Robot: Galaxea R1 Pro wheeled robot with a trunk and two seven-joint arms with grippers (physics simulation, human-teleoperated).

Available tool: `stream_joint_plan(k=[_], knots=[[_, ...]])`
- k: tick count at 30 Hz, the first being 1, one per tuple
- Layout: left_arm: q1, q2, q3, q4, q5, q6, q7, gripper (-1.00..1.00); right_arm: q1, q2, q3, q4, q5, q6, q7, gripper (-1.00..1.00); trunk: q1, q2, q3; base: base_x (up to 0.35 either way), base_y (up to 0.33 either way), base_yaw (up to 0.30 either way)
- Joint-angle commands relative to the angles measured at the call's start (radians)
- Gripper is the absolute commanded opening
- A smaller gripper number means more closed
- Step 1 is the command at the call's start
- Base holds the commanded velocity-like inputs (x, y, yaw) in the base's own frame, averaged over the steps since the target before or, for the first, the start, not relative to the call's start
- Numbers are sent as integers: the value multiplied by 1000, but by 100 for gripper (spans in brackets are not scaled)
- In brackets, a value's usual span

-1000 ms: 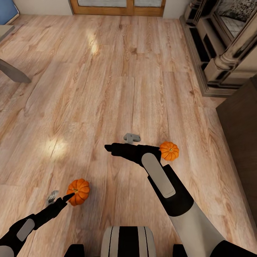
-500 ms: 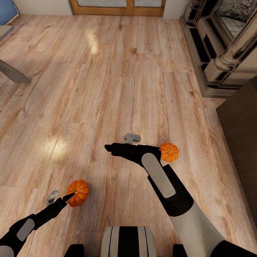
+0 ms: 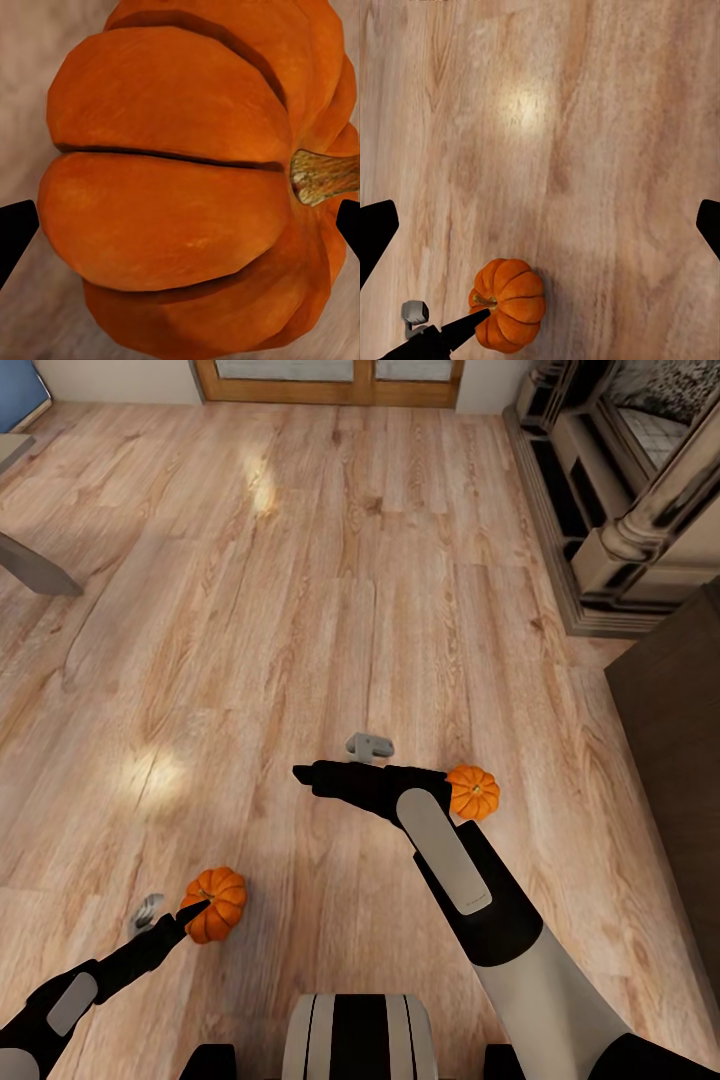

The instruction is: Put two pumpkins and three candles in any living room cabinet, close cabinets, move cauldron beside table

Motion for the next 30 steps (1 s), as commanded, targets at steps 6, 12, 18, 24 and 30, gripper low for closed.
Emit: stream_joint_plan(k=[6, 12, 18, 24, 30], knots=[[0, 0, 2, 0, 6, 9, -2, 100, -1, 0, 0, -1, -9, 1, -10, 100, 0, 0, -1, 12, 0, 0], [0, 0, 2, 0, 7, 9, -2, 100, -1, 0, 0, -1, -9, 1, -9, 100, 0, 0, -1, 1, 0, 0], [0, 0, 2, 0, 7, 9, -2, -100, -1, 0, 0, -1, -10, 1, -9, 100, 0, 0, -1, 0, 0, 0], [0, 0, 3, 2, 7, 9, -2, -100, -1, 0, 0, -1, -10, 1, -10, 100, 0, 0, -1, 0, 0, 0], [0, 1, 4, 2, 7, 9, -2, -100, -1, 0, 0, -1, -10, 1, -9, 100, 0, 0, -1, 0, 0, 0]])
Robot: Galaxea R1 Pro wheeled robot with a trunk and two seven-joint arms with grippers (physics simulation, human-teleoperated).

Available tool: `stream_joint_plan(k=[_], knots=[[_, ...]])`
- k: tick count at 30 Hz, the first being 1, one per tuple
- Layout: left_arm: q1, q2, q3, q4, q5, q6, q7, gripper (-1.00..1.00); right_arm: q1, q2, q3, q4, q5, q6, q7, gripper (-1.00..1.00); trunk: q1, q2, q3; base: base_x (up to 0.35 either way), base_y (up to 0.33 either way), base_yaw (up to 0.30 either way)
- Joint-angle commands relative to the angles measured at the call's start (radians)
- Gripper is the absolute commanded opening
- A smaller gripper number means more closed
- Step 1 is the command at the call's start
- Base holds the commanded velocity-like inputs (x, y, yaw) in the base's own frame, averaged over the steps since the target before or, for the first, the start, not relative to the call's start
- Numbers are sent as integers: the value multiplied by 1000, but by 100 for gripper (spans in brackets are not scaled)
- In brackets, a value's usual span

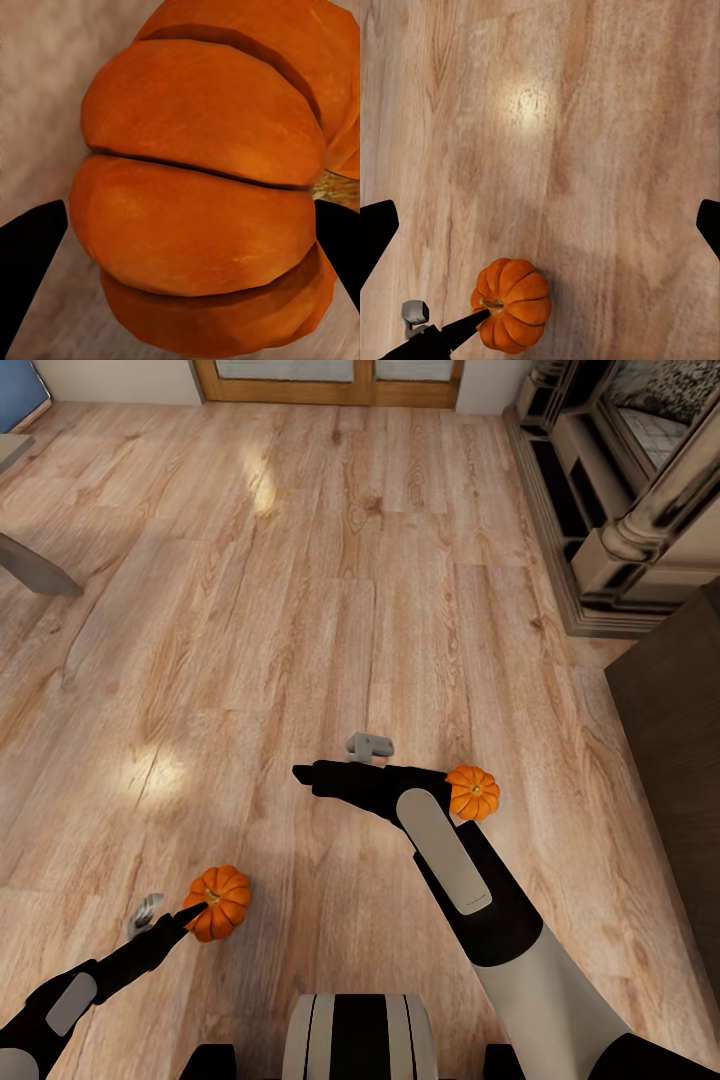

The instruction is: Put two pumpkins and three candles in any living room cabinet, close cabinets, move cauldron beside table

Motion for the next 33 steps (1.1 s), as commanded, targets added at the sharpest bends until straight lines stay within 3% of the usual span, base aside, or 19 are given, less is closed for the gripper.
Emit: stream_joint_plan(k=[1, 18, 26, 33], knots=[[0, 0, 2, 1, 3, 7, -2, -100, -1, 0, 0, -1, -10, 1, -10, 100, 0, 0, -1, 0, 0, 0], [0, 4, 3, 1, 3, 8, -5, -100, -1, 0, -1, -1, -23, 1, -10, 100, 0, 0, -1, 0, 0, 0], [0, 13, 4, -1, 3, 10, -7, -100, -1, -4, -2, -1, -24, 2, -10, 100, -4, 2, 30, 0, 0, 0], [0, 50, 4, -1, 7, 14, -40, -100, -1, -6, -8, -1, -24, 8, -10, 100, -7, 3, 57, 0, 0, 0]])
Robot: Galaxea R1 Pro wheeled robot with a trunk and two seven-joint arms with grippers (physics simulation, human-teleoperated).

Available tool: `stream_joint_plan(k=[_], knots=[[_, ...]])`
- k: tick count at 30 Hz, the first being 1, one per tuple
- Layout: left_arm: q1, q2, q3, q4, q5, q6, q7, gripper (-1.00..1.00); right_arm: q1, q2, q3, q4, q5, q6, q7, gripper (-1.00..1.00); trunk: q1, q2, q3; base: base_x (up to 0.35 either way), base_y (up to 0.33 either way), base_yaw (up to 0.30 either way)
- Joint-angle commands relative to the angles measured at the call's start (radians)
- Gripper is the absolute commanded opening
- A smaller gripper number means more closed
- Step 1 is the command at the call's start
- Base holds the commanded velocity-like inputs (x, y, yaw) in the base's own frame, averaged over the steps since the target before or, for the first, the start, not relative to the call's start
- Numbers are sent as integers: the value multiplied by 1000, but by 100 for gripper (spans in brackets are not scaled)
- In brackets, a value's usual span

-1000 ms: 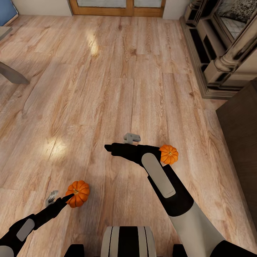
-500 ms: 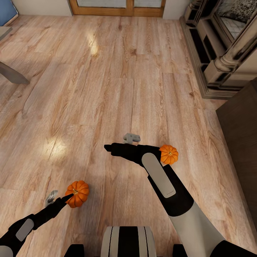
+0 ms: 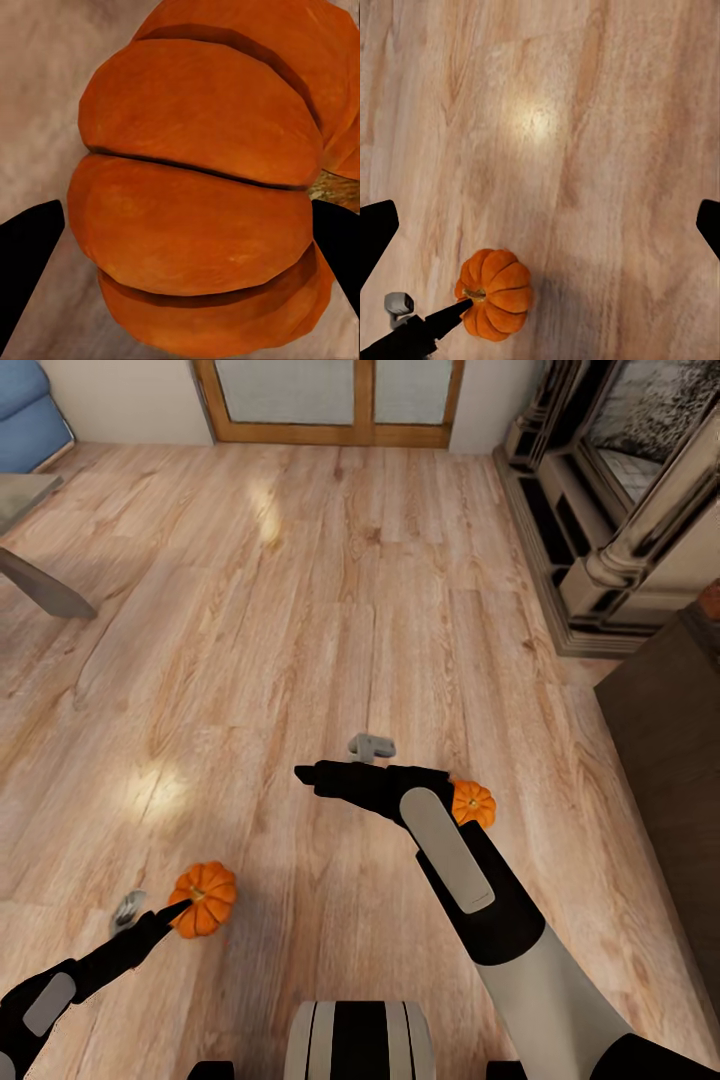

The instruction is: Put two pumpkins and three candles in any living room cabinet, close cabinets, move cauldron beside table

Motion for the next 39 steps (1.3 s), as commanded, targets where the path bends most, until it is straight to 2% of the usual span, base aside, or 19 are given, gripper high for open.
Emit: stream_joint_plan(k=[1, 4, 8, 11, 14, 16, 19, 22, 24, 26, 27, 29, 33, 34, 37, 39], knots=[[0, 10, 1, 1, 2, 9, -24, -100, 1, 0, -1, -1, -10, 3, -10, 100, -1, 0, 3, 0, 0, 0], [1, 23, 1, 1, 0, 12, -55, -100, 4, 0, -3, -1, -10, 8, -9, 100, -2, 1, 15, 0, 0, 0], [1, 59, 2, 0, 8, 18, -74, -100, 6, -2, -5, -1, -10, 12, -8, 100, -4, 2, 30, 0, 0, 0], [1, 81, 1, -15, 11, 74, -77, -100, 21, -5, -7, 0, -10, 12, -6, 100, -5, 2, 42, 0, 0, 0], [5, 99, -1, -99, 12, 166, -78, -100, 68, -23, -8, 1, -9, 10, -7, 100, -6, 3, 54, 0, 0, 0], [23, 104, -1, -178, 10, 253, -78, -100, 110, -47, -8, 5, -8, 1, -8, 100, -7, 4, 61, 0, 0, 0], [67, 106, 0, -306, 13, 347, -78, -100, 158, -71, -8, 10, -5, -5, -10, 100, -9, 4, 73, 0, 0, 0], [123, 107, 3, -468, 14, 435, -78, -100, 205, -89, -8, 12, -3, -10, -11, 100, -10, 5, 85, 0, 0, 0], [165, 108, 12, -576, 11, 513, -78, -100, 237, -101, -10, 14, -2, -31, -11, 100, -11, 5, 92, 0, 0, 0], [190, 112, 26, -654, 10, 556, -77, -100, 261, -121, -15, 16, -4, -68, -11, 100, -12, 6, 100, 0, 0, 0], [197, 121, 33, -676, 13, 567, -77, -100, 270, -132, -17, 16, -5, -86, -10, 100, -12, 6, 104, 0, 0, 0], [207, 166, 43, -700, 25, 582, -78, -100, 282, -146, -21, 10, -7, -104, -9, 100, -13, 7, 112, 0, 0, 0], [210, 211, 48, -707, 75, 588, -78, -100, 286, -152, -34, 14, -9, -111, -7, 100, -15, 8, 127, 0, 0, -7], [210, 242, 48, -709, 91, 590, -78, -100, 287, -156, -55, 14, -9, -105, -7, 100, -15, 8, 132, 0, 0, -80], [210, 265, 44, -712, 94, 590, -78, -100, 288, -156, -60, 16, -10, -104, -7, 100, -17, 8, 145, 0, 0, -64], [210, 268, 39, -710, 95, 591, -78, -100, 288, -156, -62, 18, -10, -104, -7, 100, -18, 9, 153, 0, 0, -18]])
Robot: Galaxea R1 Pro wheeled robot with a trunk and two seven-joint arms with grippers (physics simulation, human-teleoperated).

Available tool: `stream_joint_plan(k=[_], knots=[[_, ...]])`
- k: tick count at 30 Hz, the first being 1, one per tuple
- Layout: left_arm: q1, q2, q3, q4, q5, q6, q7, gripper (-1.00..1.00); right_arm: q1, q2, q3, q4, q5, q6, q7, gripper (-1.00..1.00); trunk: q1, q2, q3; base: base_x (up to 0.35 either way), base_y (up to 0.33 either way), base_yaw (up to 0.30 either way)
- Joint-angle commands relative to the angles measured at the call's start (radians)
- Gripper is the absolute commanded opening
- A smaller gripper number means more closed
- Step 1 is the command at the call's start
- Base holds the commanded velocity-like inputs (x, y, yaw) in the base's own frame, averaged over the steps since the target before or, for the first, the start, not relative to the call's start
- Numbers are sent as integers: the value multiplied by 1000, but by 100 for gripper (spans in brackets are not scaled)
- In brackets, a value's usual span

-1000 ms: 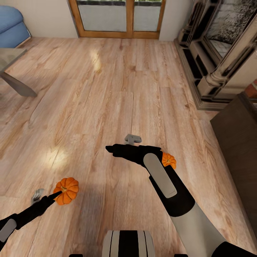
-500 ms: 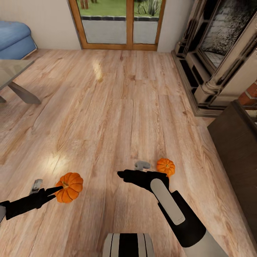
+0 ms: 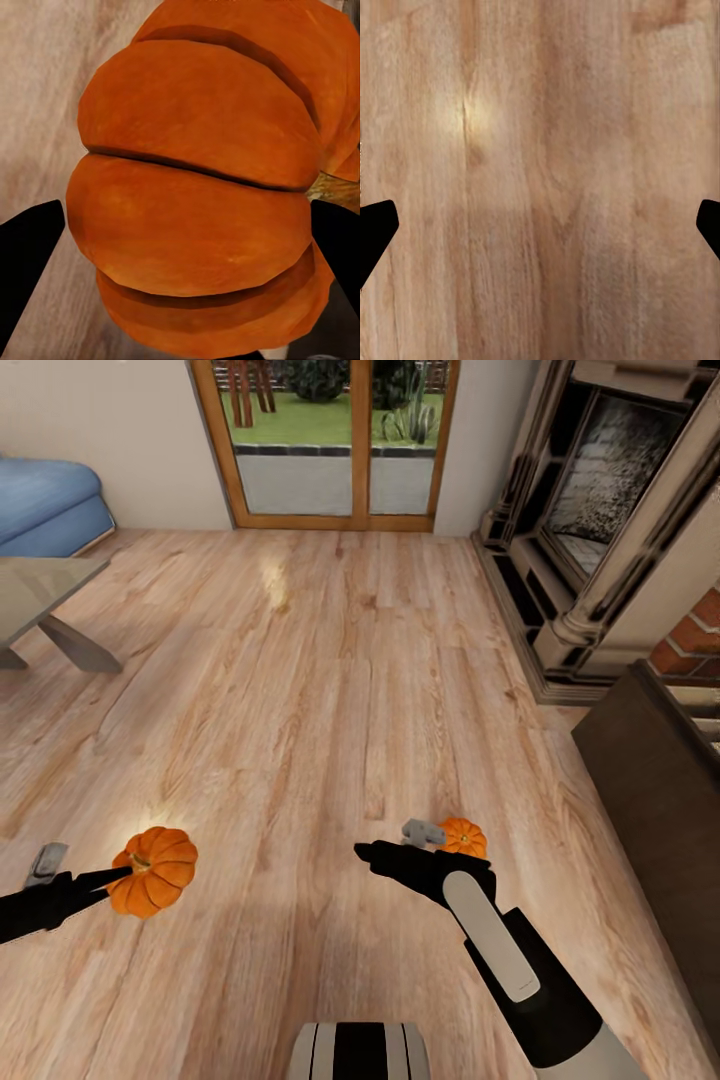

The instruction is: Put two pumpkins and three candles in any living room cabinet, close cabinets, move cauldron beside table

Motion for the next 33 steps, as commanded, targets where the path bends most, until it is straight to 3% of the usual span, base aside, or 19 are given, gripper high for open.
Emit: stream_joint_plan(k=[1, 6, 9, 13, 26, 33], knots=[[0, 1, -1, -4, -3, 4, -4, -100, -1, 0, -1, -1, -9, 1, -10, 100, -1, 0, 3, 0, 0, -7], [-1, 11, -2, -6, 0, 5, -40, -100, -1, 0, -14, -1, -9, 1, -10, 100, -3, 1, 23, 0, 0, -23], [0, 31, -3, -4, 1, 5, -80, -100, -1, -1, -46, 0, -10, 2, -10, 100, -4, 2, 34, 0, 0, -184], [1, 47, -3, 13, 1, 5, -124, -100, -1, -1, -63, 0, -11, 2, -8, 100, -4, 2, 34, 0, 0, -264], [1, 61, 8, 22, 2, 5, -134, -100, -1, 0, -65, 0, -11, 2, -4, 100, -4, 2, 34, 4, 3, -280], [1, 62, 9, 23, 1, 5, -135, -100, -1, 0, -65, 0, -11, 1, -4, 100, -4, 2, 33, 216, 131, -238]])
